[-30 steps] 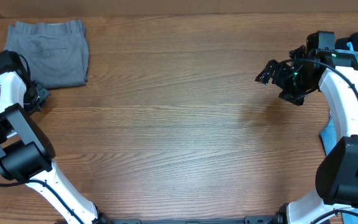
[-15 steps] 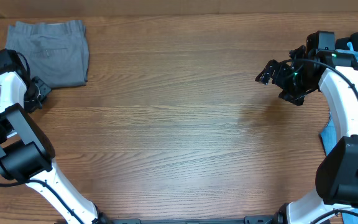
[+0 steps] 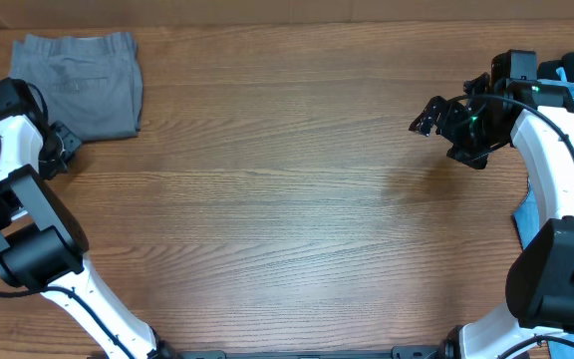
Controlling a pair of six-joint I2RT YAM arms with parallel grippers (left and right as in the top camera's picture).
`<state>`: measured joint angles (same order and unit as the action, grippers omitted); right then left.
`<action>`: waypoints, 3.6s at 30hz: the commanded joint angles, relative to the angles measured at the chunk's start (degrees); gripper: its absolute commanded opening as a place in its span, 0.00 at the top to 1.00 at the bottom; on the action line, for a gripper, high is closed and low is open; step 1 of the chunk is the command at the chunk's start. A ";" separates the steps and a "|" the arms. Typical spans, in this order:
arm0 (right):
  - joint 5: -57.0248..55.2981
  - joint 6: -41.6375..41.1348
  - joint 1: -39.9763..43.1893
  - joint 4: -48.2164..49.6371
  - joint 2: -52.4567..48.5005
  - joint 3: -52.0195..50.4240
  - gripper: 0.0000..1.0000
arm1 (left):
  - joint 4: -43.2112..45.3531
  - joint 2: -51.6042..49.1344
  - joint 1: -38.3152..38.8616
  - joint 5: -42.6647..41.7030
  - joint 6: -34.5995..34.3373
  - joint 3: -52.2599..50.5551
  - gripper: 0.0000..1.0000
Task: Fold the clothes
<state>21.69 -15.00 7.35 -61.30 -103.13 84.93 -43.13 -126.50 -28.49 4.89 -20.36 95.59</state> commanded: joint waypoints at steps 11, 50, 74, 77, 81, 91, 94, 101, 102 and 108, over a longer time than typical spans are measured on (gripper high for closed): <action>0.92 0.02 -0.28 -1.40 0.48 0.26 0.00 | 5.07 -6.62 0.11 -0.50 1.73 -0.44 0.96; 0.92 -0.17 -0.28 -2.27 0.48 0.24 0.00 | 21.94 -8.20 1.31 -4.96 -3.04 -0.46 0.96; 0.92 -0.17 -0.28 -4.46 0.48 0.26 0.00 | 26.36 -8.20 3.17 -5.01 -8.63 -0.46 0.96; 0.92 -0.17 -0.28 -4.61 0.48 0.26 0.00 | 27.21 -8.20 4.28 -4.94 -8.66 -0.46 0.96; 0.92 -0.15 -0.28 -4.94 0.48 0.24 0.00 | 28.33 -8.20 5.66 -4.83 -8.87 -0.46 0.96; 0.92 -0.15 -0.28 -5.27 0.48 0.24 0.00 | 27.50 -8.20 5.84 -3.82 -8.35 -0.46 0.75; 0.92 -0.15 -0.28 -5.27 0.48 0.24 0.00 | 26.32 -8.17 5.70 -3.80 -5.53 -0.44 0.48; 0.90 0.07 -0.28 -5.22 0.48 0.24 0.00 | 18.95 -7.93 5.53 3.85 -3.98 0.61 0.09; 0.92 0.07 -0.28 -5.20 0.48 0.24 0.00 | 16.92 -7.85 5.53 5.49 -3.78 1.20 0.00; 0.90 0.09 -0.28 -5.18 0.48 0.26 0.00 | 7.43 -7.39 5.53 11.67 -3.19 5.51 0.00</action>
<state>22.26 -15.00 7.35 -66.65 -103.13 84.93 -31.11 -132.53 -22.94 11.51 -23.94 99.26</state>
